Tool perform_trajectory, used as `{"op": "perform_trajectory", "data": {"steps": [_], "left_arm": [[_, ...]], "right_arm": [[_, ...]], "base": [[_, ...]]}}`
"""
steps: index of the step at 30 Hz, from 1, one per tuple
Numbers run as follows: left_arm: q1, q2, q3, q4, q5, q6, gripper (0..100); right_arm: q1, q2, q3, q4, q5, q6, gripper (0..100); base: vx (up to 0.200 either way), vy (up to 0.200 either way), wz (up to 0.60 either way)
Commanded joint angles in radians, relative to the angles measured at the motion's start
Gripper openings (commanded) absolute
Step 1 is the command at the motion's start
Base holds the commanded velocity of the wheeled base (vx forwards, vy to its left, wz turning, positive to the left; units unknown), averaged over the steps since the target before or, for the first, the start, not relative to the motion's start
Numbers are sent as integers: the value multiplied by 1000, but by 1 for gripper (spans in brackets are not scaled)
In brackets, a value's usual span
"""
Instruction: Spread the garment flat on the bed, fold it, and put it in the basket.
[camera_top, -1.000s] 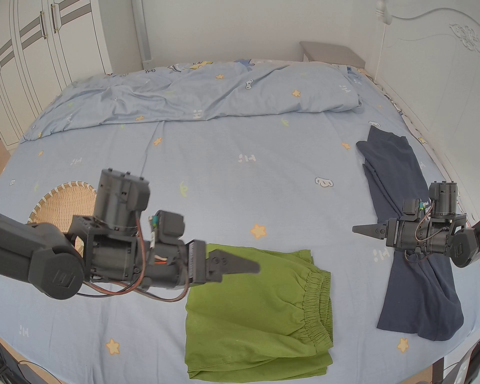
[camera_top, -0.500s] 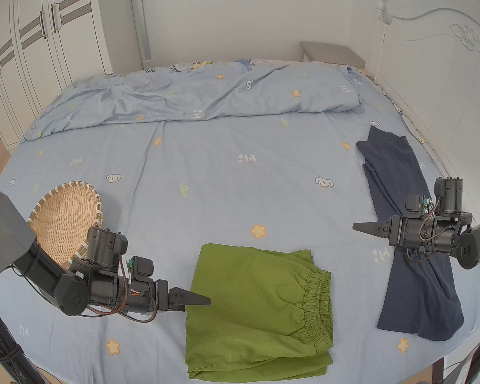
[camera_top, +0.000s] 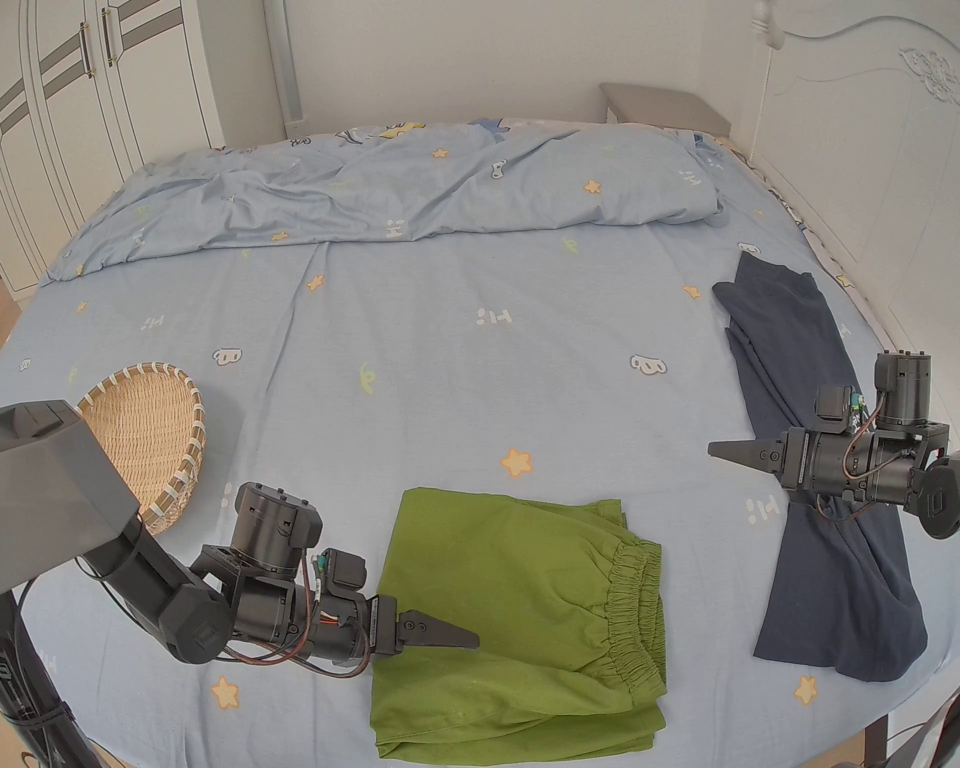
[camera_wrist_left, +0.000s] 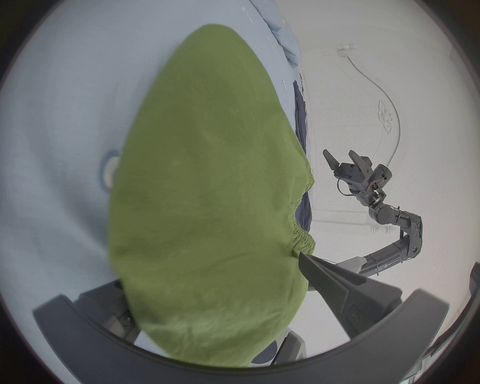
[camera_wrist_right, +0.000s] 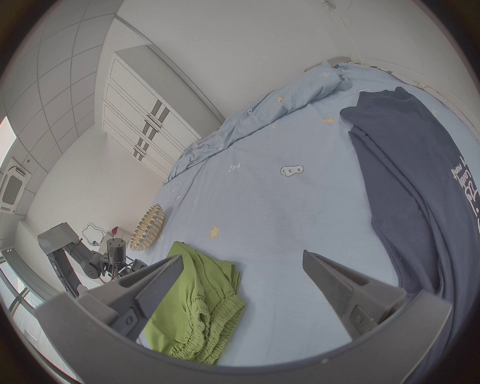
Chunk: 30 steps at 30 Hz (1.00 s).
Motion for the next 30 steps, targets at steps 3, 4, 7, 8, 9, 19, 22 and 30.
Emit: {"op": "perform_trajectory", "data": {"steps": [3,4,7,8,9,19,22,30], "left_arm": [[-31,55,-4,-86,2,-66,100],[-31,63,-1,-117,1,-80,100],[-44,76,3,-177,4,-109,0],[-46,76,2,-181,5,-117,0],[-46,72,0,-184,5,-139,0],[28,-71,-112,-2,-19,-157,0],[68,-124,-267,216,-19,-135,0],[154,-137,-612,737,-21,98,0]], "right_arm": [[1,0,0,-3,0,0,100],[2,2,0,-3,0,0,100],[2,4,1,-1,0,0,100],[2,4,1,-1,0,0,100],[1,4,0,-1,0,0,100],[-16,-58,-138,201,-1,39,100],[-22,-88,-238,356,-1,43,100],[-24,-78,-255,414,-1,32,100]], "base": [[0,0,0],[0,0,0],[0,0,0],[0,0,0],[0,0,0],[0,0,0],[0,0,0],[0,0,0]]}}
